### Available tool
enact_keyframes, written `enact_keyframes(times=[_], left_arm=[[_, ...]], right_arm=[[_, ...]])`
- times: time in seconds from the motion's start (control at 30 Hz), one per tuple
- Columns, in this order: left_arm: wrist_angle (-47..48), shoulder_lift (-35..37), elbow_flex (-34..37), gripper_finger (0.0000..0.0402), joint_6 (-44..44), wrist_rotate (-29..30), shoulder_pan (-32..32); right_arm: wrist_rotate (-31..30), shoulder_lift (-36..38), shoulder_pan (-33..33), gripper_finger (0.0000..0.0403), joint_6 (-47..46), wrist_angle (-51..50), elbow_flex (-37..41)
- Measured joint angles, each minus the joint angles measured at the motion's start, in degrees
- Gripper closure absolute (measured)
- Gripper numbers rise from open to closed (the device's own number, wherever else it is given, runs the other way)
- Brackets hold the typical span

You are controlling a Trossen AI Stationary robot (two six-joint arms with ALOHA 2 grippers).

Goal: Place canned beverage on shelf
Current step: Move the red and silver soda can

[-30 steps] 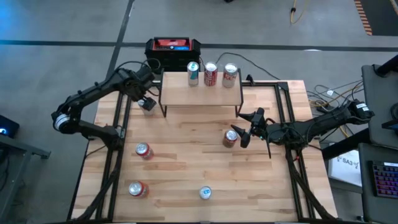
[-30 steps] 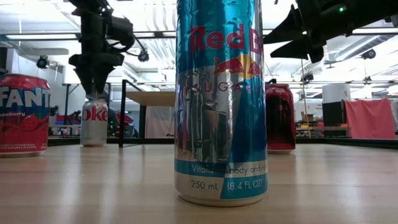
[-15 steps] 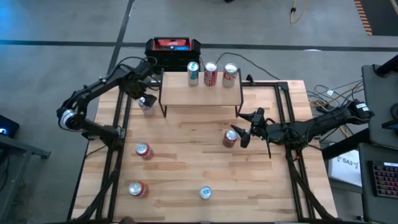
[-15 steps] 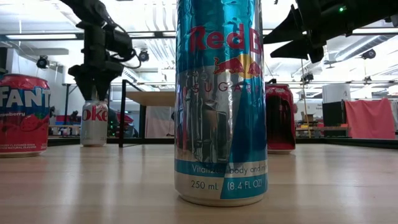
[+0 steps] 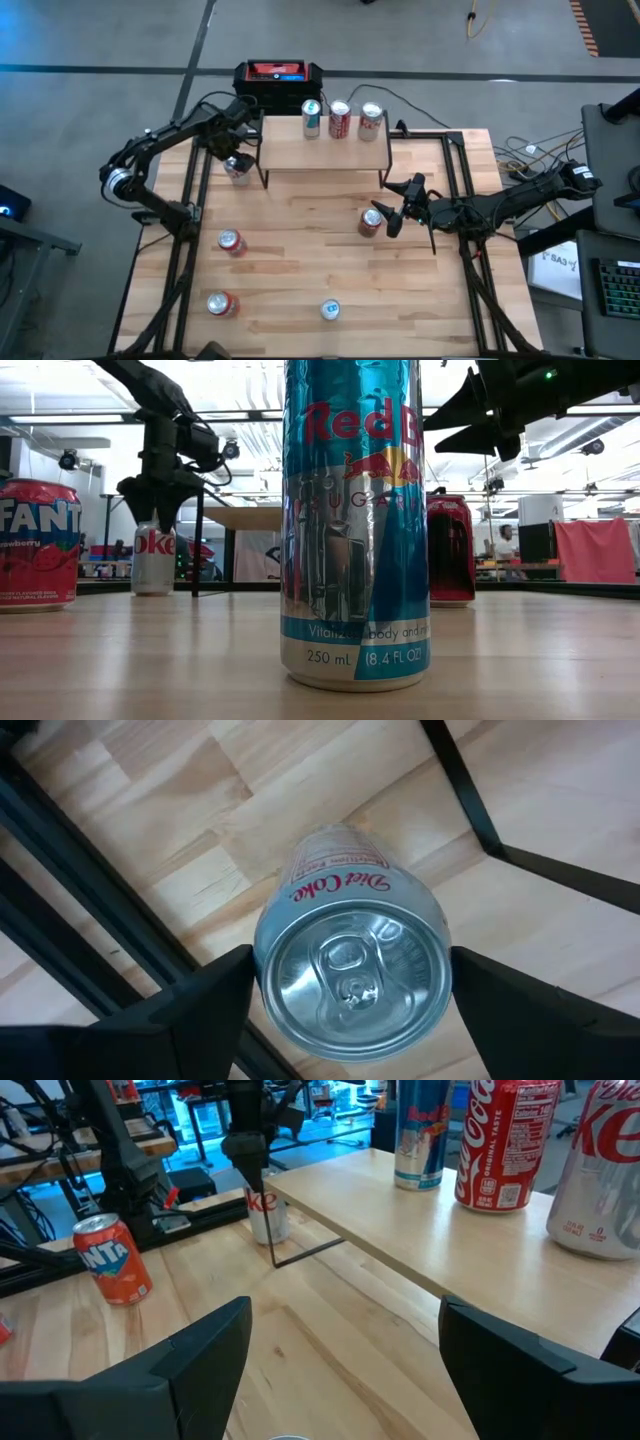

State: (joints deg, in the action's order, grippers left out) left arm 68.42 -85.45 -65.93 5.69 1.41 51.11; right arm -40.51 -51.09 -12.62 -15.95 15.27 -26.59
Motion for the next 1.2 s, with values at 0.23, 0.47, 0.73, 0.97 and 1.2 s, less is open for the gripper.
enact_keyframes(times=[0.23,0.47,0.73,0.97,1.2], left_arm=[[0.2,0.3,0.0,0.0142,0.0,0.9,-0.1],[4.6,1.4,0.2,0.0142,0.4,1.8,-0.1],[7.8,8.0,0.6,0.0142,4.3,0.2,-2.5],[10.9,15.3,1.2,0.0142,12.9,-0.6,-12.7],[11.3,18.2,1.2,0.0142,27.3,-0.8,-29.5]], right_arm=[[0.0,0.0,0.0,0.0103,0.0,0.0,0.0],[0.0,0.0,0.0,0.0103,0.0,0.0,0.0],[0.0,0.0,0.0,0.0103,0.0,0.0,0.0],[0.0,0.0,0.0,0.0103,0.0,0.0,0.0],[0.0,0.0,0.0,0.0103,0.0,0.0,0.0]])
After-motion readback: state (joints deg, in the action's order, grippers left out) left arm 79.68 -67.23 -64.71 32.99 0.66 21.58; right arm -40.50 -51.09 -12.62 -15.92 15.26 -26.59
